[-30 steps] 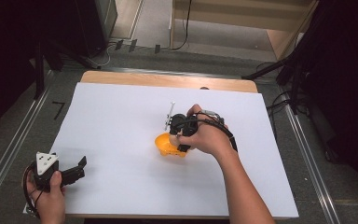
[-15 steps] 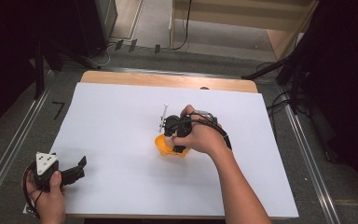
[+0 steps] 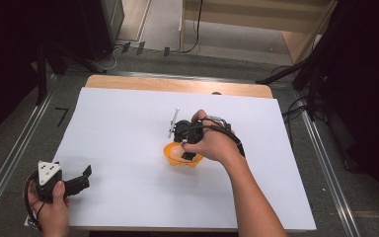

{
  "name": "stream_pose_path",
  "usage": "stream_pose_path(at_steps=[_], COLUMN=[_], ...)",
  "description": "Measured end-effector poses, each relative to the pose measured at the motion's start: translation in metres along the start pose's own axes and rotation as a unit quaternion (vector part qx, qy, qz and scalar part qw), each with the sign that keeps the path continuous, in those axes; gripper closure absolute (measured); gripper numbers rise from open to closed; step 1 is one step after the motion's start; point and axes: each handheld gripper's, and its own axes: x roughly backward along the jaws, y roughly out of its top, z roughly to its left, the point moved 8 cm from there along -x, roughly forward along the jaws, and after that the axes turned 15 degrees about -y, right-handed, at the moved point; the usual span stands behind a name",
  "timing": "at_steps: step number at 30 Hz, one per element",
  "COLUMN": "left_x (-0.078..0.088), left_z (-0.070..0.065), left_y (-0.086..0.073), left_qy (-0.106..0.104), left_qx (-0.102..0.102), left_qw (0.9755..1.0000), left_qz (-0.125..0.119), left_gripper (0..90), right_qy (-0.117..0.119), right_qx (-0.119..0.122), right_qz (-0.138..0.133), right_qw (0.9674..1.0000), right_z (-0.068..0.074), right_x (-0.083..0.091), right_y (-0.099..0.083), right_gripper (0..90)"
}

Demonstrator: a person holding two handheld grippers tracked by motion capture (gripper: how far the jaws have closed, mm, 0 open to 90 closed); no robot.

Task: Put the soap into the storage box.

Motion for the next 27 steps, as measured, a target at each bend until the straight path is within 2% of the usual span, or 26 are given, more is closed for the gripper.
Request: stream_pose_path(at_steps=[11,13,15,27], left_x=[0.0,0.0,0.0,0.0], left_z=[0.0,0.0,0.0,0.0], left_y=[0.0,0.0,0.0,0.0], left_qy=[0.0,-0.001,-0.001,0.0], left_qx=[0.0,-0.001,-0.001,-0.002], left_qw=[1.0,1.0,1.0,1.0], left_qz=[0.001,0.0,0.001,0.001], left_gripper=[0.1,0.1,0.1,0.1], right_qy=[-0.004,-0.006,-0.003,-0.001], right_qx=[-0.018,-0.016,-0.026,-0.041], right_qz=[0.007,0.005,0.013,0.021], right_qw=[0.9998,0.9998,0.9996,0.999], right_z=[-0.003,-0.006,-0.006,-0.009], right_x=[0.008,0.009,0.011,0.011], right_y=[-0.019,-0.026,-0.032,-0.06], right_gripper=[32.2,32.2,32.2,31.5])
